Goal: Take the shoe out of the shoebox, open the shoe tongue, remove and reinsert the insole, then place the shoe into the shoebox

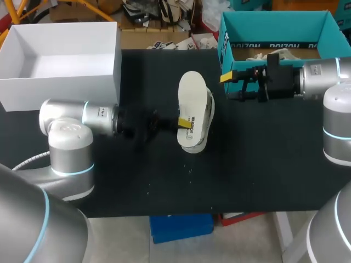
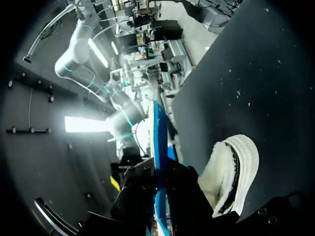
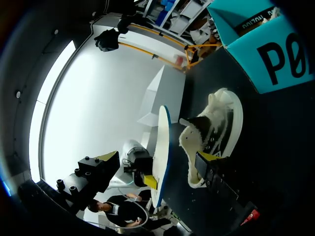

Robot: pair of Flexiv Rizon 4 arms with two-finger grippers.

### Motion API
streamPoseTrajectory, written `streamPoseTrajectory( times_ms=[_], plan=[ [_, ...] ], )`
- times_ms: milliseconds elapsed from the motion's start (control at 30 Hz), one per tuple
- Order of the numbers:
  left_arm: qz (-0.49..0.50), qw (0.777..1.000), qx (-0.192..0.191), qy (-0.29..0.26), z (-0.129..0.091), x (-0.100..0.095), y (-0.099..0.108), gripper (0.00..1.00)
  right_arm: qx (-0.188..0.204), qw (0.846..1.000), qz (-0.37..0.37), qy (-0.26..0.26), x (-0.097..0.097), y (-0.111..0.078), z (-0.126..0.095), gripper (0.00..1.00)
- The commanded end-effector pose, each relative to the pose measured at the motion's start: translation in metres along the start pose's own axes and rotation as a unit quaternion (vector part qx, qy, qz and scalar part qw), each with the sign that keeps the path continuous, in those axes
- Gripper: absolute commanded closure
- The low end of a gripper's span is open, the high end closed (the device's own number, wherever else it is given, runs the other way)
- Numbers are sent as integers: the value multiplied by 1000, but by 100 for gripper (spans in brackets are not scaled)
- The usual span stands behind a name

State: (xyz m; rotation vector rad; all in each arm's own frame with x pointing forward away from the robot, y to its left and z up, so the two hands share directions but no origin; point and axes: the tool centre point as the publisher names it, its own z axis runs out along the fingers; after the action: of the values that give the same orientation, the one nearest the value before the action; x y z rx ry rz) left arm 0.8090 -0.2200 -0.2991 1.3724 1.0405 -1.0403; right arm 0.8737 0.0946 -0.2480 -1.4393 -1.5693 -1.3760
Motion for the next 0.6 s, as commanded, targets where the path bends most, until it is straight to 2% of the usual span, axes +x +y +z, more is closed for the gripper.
streamPoseTrajectory(
  times_ms=[33,400,600],
  plan=[
    [5,1000,2,1,4,-5,5,100,-2,1000,0,0,0,-1,1,0],
    [10,1000,2,4,3,-7,5,100,-2,1000,0,0,0,-1,1,0],
    [10,1000,2,4,3,-7,5,100,42,999,-10,9,1,1,17,0]
  ],
)
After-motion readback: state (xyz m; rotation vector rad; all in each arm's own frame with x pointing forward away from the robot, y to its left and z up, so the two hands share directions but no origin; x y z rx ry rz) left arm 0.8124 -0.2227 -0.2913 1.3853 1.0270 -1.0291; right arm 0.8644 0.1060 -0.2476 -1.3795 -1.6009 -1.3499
